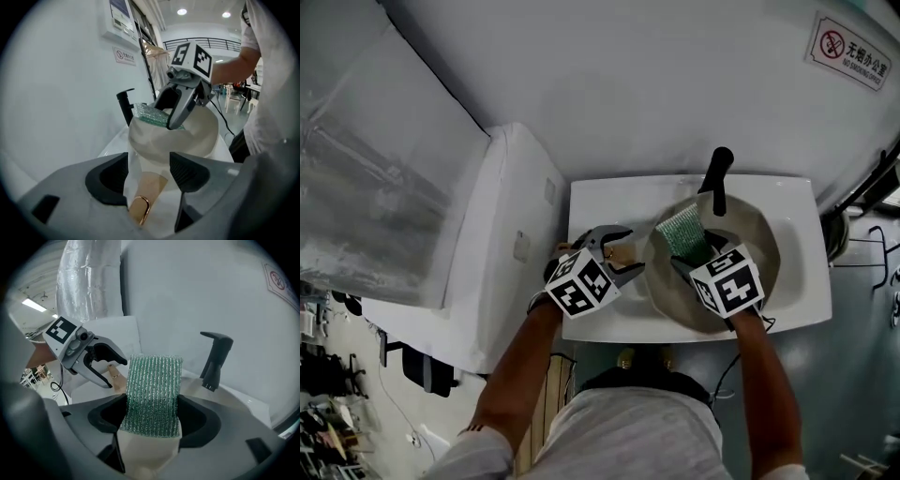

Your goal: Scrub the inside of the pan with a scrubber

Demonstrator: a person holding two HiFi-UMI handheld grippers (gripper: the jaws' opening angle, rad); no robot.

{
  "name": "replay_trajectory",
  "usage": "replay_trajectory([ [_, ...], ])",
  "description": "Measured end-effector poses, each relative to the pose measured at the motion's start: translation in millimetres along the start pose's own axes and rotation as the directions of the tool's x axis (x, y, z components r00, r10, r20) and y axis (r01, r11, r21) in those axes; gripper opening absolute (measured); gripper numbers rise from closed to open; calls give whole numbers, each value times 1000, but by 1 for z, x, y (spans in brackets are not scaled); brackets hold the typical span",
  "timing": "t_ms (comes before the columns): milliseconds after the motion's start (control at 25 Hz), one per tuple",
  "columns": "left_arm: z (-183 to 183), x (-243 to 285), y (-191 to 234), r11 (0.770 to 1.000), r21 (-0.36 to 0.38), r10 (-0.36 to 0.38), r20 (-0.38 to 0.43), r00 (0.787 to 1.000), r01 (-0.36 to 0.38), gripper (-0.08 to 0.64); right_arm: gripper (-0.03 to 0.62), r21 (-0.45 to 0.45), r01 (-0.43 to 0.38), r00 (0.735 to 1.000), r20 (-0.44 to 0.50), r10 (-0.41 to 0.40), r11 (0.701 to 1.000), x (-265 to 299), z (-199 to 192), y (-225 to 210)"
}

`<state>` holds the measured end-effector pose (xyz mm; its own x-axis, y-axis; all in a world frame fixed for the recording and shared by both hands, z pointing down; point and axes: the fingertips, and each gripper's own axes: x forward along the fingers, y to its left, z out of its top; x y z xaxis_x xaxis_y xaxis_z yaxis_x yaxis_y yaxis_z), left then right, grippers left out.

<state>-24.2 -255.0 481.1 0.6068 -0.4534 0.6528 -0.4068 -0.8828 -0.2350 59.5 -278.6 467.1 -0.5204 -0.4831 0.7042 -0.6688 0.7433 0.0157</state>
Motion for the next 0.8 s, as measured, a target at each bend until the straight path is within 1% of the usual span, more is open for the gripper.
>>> replay_trajectory([
  [200,-21,11,-5,998,48,-39,-88,995,43,284,339,15,1,997,-76,0,1000,22,-15,-7],
  [360,-35,16,-6,993,86,-62,-153,986,76,290,339,23,0,992,-130,3,1000,38,-27,-9],
  [560,-40,18,-6,988,99,-101,-177,979,120,295,341,43,12,982,-186,-3,999,52,-39,-12],
  [680,-47,17,-9,980,110,-139,-226,964,167,295,339,44,6,980,-197,2,999,58,-39,-12],
  [800,-55,20,-10,973,135,-144,-269,952,185,293,341,49,14,977,-211,-3,999,62,-42,-15],
])
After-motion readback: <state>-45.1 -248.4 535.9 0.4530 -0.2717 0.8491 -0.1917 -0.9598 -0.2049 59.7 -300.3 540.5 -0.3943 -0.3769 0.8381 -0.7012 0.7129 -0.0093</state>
